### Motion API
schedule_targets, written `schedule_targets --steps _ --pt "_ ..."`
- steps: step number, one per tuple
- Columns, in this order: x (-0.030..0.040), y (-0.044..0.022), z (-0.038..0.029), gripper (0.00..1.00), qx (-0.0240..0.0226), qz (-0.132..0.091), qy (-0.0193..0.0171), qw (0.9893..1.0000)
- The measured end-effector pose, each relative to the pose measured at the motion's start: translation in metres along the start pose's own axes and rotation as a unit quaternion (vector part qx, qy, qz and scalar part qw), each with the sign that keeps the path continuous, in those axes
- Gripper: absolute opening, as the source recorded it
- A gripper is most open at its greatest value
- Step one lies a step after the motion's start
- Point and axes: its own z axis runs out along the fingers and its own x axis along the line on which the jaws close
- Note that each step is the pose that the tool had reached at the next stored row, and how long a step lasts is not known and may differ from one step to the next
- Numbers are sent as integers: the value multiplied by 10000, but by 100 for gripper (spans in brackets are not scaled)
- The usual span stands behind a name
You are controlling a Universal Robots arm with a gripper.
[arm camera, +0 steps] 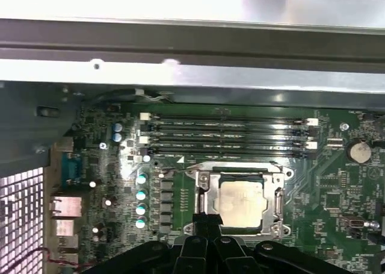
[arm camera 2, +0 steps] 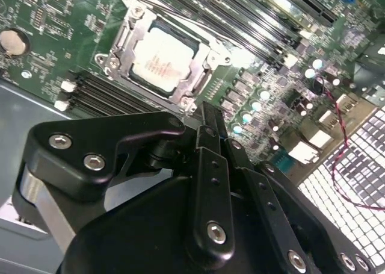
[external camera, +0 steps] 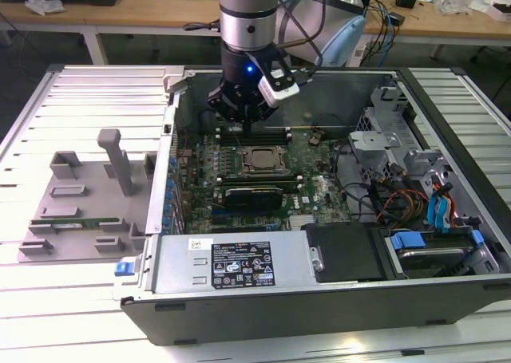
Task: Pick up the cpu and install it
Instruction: 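Install the first cpu locking lever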
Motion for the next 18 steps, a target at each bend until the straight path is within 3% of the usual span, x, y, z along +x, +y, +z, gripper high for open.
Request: schedule_targets --steps 9,13,18 --pt "251 31 -5 11 1 0 -1 10000" --pt "330 135 0 11 -4 0 -1 10000" --pt "350 231 12 11 -8 0 -1 10000"
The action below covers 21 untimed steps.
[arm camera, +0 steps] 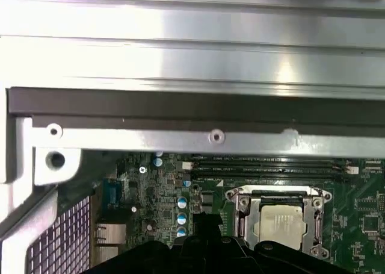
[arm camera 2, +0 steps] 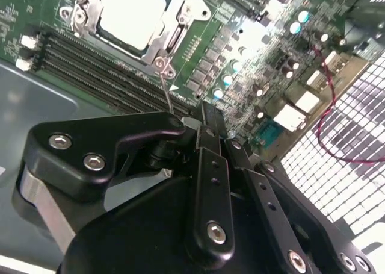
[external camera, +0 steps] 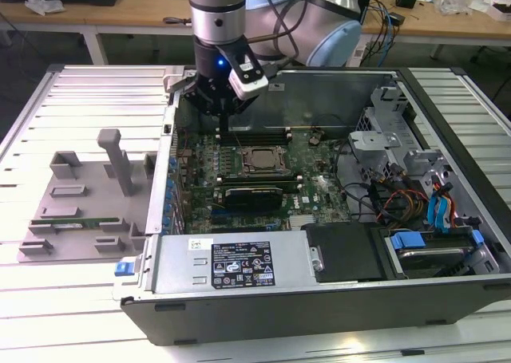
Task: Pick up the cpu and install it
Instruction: 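Install the first cpu locking lever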
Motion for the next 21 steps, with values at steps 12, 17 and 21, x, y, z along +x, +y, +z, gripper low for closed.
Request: schedule_targets --steps 12,17,21 --pt "-64 88 11 11 3 -3 0 10000" --pt "-138 86 13 11 14 -3 0 10000" --pt "-196 85 14 11 21 -4 1 10000"
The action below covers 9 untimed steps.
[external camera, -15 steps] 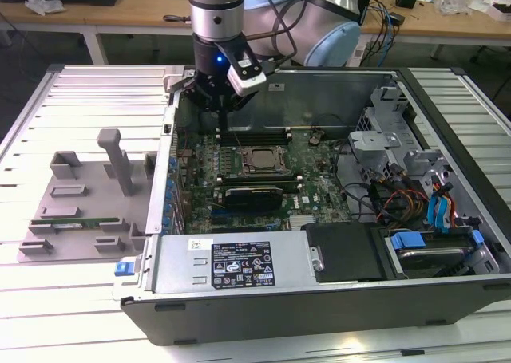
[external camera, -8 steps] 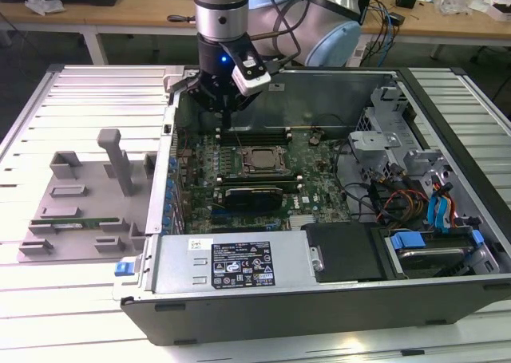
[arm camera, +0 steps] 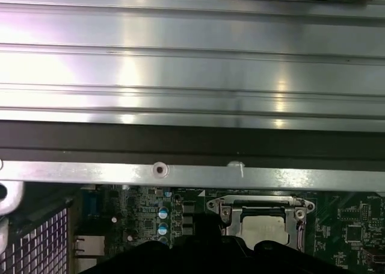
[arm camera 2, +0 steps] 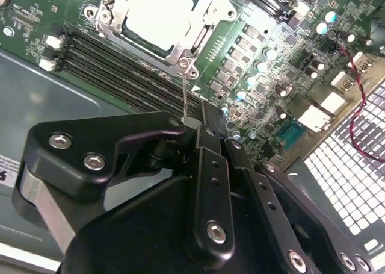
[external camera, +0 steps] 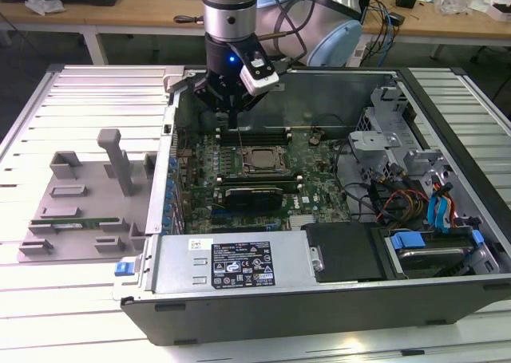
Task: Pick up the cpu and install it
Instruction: 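Install the first cpu locking lever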
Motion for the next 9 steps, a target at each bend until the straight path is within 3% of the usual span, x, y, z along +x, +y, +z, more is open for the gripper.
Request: schedule_targets --steps 9 --pt "-134 -4 3 11 9 0 1 10000"
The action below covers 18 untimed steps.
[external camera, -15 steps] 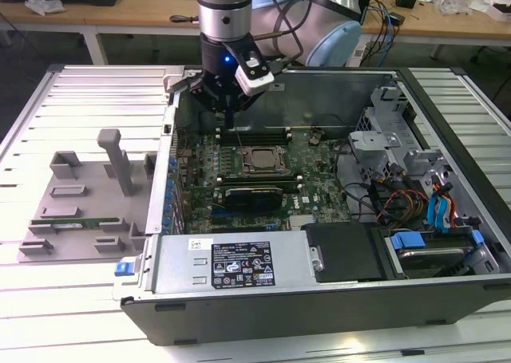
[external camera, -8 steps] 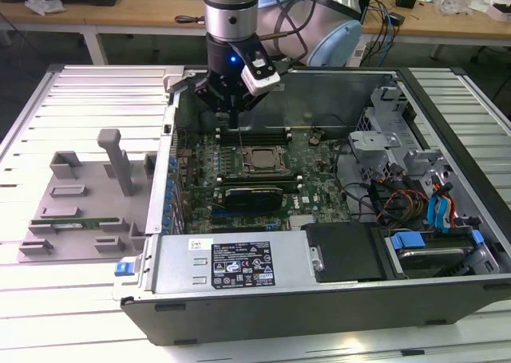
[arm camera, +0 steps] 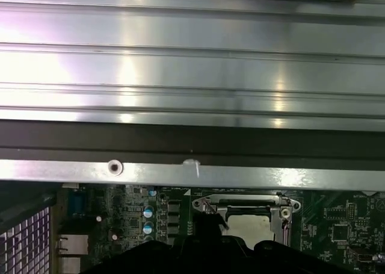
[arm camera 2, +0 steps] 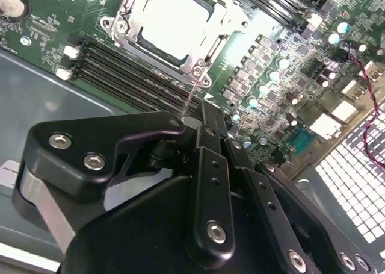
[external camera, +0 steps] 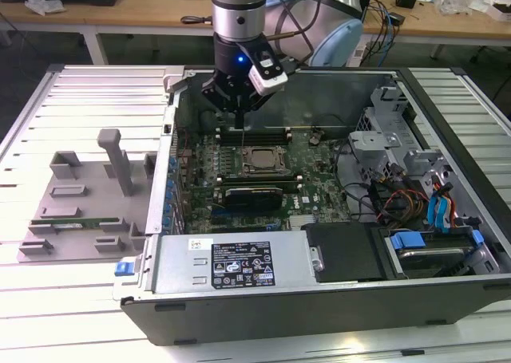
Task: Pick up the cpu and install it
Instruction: 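Install the first cpu locking lever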
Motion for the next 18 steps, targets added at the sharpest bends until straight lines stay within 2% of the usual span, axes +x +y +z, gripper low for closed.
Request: schedule_targets --steps 3,5,8,14,18 --pt "-58 -2 2 11 2 0 1 10000" --pt "-69 -2 5 11 2 0 0 10000" --pt "-77 -2 17 11 3 1 1 10000" --pt "-82 0 89 11 2 0 3 10000" --pt "-82 0 95 11 2 0 4 10000"
